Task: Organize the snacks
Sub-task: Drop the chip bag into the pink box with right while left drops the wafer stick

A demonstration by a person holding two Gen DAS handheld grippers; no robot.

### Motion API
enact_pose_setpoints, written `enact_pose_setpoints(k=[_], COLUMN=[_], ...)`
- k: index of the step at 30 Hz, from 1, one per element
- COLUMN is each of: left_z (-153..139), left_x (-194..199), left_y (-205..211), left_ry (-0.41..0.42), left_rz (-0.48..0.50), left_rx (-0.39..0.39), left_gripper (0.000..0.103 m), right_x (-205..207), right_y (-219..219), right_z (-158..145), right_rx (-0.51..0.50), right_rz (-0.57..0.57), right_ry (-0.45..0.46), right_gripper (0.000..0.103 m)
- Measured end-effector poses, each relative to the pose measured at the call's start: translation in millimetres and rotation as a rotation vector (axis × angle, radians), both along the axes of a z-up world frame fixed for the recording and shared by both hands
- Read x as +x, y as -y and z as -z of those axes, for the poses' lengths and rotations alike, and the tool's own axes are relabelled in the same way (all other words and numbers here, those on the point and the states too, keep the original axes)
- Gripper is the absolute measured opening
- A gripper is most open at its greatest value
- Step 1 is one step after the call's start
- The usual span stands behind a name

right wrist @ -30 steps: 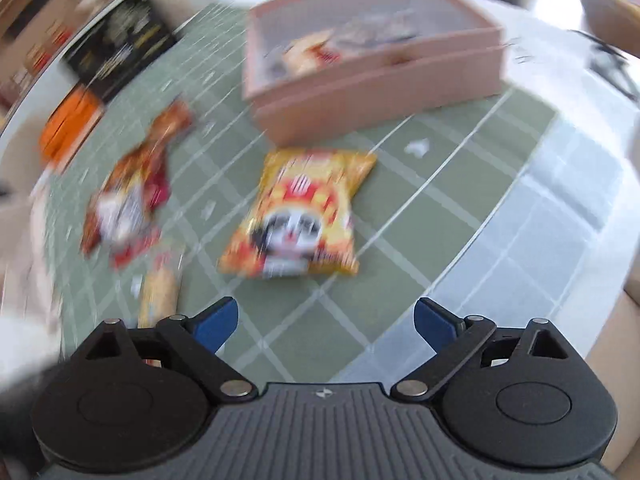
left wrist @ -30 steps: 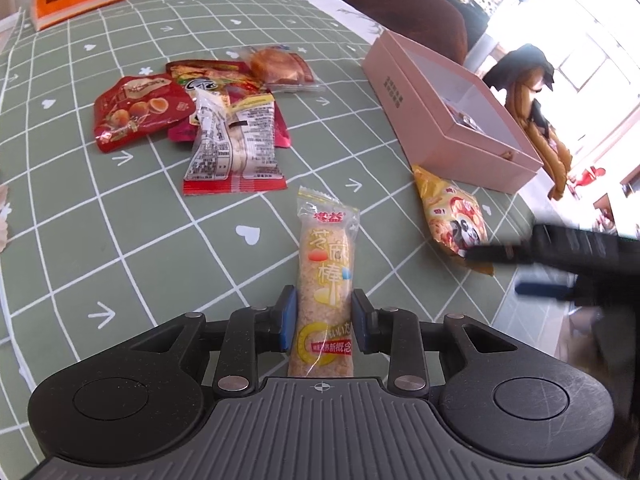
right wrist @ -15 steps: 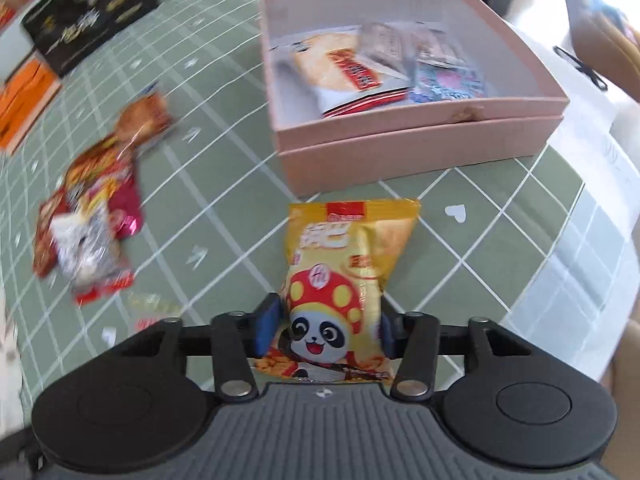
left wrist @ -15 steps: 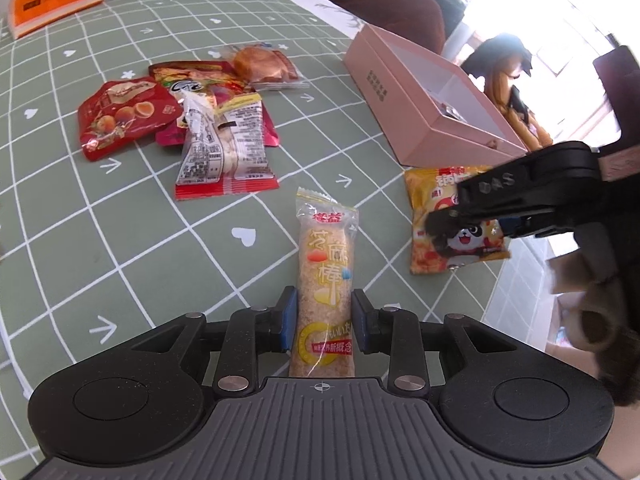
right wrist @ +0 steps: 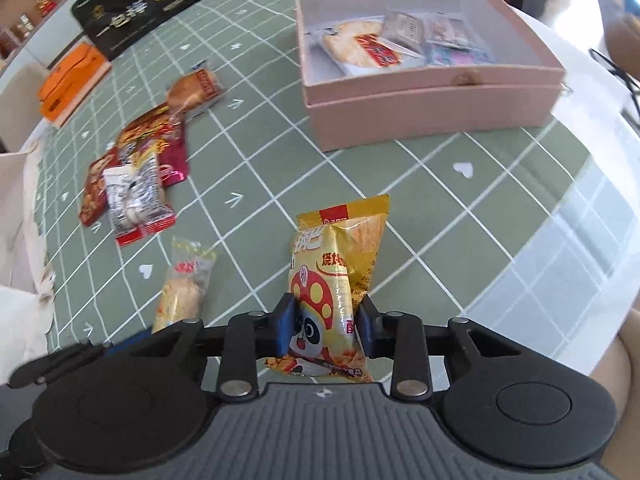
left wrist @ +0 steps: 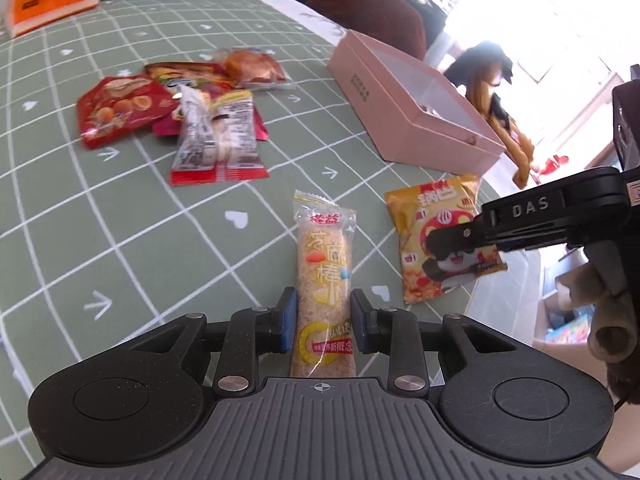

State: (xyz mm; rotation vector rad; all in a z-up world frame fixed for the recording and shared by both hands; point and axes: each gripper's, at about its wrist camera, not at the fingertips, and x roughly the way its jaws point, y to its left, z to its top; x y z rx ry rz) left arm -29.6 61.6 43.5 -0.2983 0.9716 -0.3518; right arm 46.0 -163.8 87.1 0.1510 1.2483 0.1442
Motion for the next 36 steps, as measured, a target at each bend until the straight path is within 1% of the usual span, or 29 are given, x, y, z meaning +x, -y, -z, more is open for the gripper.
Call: enact_pose_setpoints(k=[2,5,8,10,12,14,15,17,18,19,21,22,23,25,27,28,30,32,33,35,36], left_z=[-8.1,-25.0,-52.9,-72.8,-96.4,-125.8,-140.8,-163.4,-168.8,-171.7,-169.7,-163.4,-154.3,-128.6,-97.4,-85.5,-74.7,-73.7,-74.3,-74.7,-74.4], left_x=[-1.3,1.0,11.2,25.7,45.7,73.9,91.7,130.7,149.8,165.1,186.8,194.6,202.5,218.7,233.6,238.9,241.7,235.2,230.4,217.1,208.9], left_y=[4.4,16.6,41.4,58.2,74.8,89.6,95.7,109.6,116.9,123.0,139.8,147.8,154.9,168.2,180.0,181.5,171.3,149.4,136.6,108.4,93.3], left_ry=[0.030,0.060,0.123,0.153,0.187,0.216,0.217,0.169,0.134,0.123,0.156,0.169,0.165,0.121,0.066,0.060,0.075,0.084,0.091,0.117,0.136], left_rz=[-0.021,-0.034,0.006,0.041,0.081,0.121,0.140,0.177,0.188,0.183,0.164,0.158,0.157,0.146,0.127,0.118,0.078,0.011,-0.014,-0.055,-0.077], left_rx=[0.032,0.033,0.048,0.039,0.027,0.030,0.023,0.009,0.005,0.012,0.061,0.063,0.044,-0.009,-0.012,-0.010,-0.036,-0.066,-0.063,-0.016,0.020], left_gripper=[0.033,0.033,0.033,0.033,0.033,0.033,0.033,0.033,0.033,0.033,0.033,0.033,0.033,0.034,0.034,0.034,0.034,0.034,0.034,0.034,0.034], right_x=[0.3,0.5,-1.4,-2.4,0.7,9.0,15.9,33.5,42.7,51.6,68.6,75.8,81.6,90.8,98.9,103.7,115.7,128.5,132.9,148.9,159.8], right_y=[-0.9,5.2,20.8,34.4,48.4,63.7,71.7,87.9,95.2,101.4,116.3,124.9,132.8,148.8,160.8,164.6,172.5,178.5,180.8,179.0,176.3], right_z=[-4.8,-15.4,-35.7,-54.3,-75.0,-97.8,-109.9,-133.9,-144.5,-151.6,-158.5,-158.4,-155.5,-144.2,-128.9,-120.2,-103.0,-86.0,-78.9,-65.1,-58.7], right_rx=[0.012,0.045,0.106,0.131,0.146,0.157,0.159,0.141,0.121,0.098,0.067,0.070,0.083,0.120,0.146,0.149,0.153,0.168,0.172,0.182,0.204], right_rz=[-0.045,-0.076,-0.074,-0.074,-0.066,-0.049,-0.041,-0.017,-0.007,-0.003,0.028,0.050,0.067,0.103,0.115,0.120,0.133,0.136,0.132,0.131,0.135], right_ry=[0.022,0.056,0.089,0.125,0.172,0.227,0.256,0.317,0.346,0.368,0.398,0.407,0.409,0.403,0.400,0.395,0.372,0.341,0.327,0.303,0.291], right_gripper=[0.028,0.028,0.028,0.028,0.028,0.028,0.028,0.028,0.028,0.028,0.028,0.028,0.028,0.028,0.028,0.028,0.028,0.028,0.028,0.028,0.028])
